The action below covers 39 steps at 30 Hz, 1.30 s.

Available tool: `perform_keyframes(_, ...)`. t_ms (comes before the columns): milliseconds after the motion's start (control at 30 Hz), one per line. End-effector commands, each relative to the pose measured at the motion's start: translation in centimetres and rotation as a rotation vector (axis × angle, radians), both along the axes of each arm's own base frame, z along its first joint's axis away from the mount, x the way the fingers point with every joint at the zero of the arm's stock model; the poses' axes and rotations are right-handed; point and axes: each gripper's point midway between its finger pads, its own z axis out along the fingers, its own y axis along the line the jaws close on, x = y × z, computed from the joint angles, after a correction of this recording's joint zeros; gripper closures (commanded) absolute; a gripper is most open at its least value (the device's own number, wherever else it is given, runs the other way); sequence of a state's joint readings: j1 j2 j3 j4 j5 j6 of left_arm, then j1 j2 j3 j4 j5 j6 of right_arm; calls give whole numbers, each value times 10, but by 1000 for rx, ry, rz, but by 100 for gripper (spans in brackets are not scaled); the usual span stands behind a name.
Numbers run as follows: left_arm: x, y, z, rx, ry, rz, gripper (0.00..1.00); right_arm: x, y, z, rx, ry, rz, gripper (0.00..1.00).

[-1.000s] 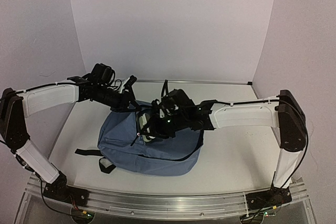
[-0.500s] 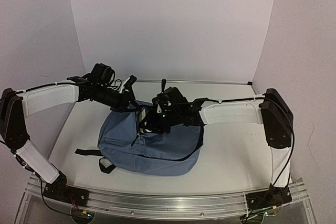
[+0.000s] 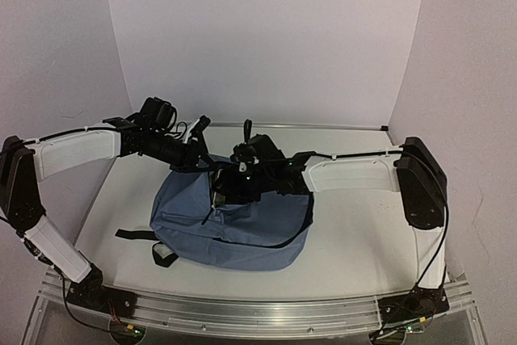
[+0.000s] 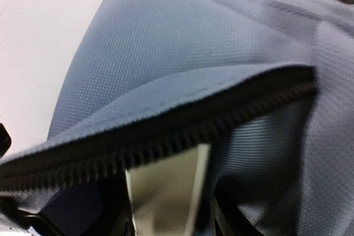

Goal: Pack the student bag
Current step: Place the stationery in the student bag.

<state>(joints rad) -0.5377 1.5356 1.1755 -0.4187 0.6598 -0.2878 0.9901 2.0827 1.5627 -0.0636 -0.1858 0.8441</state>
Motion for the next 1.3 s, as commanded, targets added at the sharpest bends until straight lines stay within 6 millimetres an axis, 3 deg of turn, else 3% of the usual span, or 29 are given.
perform_keyframes(0, 2, -4, 41, -77, -105, -17, 100, 5, -21, 40, 7, -85, -64, 44)
perform_keyframes(200, 3, -6, 38, -76, -96, -21, 100, -10, -27, 36, -13, -61, -46, 48)
perform_keyframes(733, 3, -6, 37, -73, -93, -20, 100, -18, 15, 8, 67, 17, 37, 70)
perform_keyframes(1000, 3, -7, 35, -75, -82, -25, 100, -8, 36, 14, 164, -15, 44, 80)
perform_keyframes(1133, 3, -7, 34, -77, -76, -27, 100, -4, 49, 14, 199, -24, 62, 82)
perform_keyframes(1267, 3, -7, 32, -76, -72, -25, 100, -2, 57, 26, 250, -51, 77, 81)
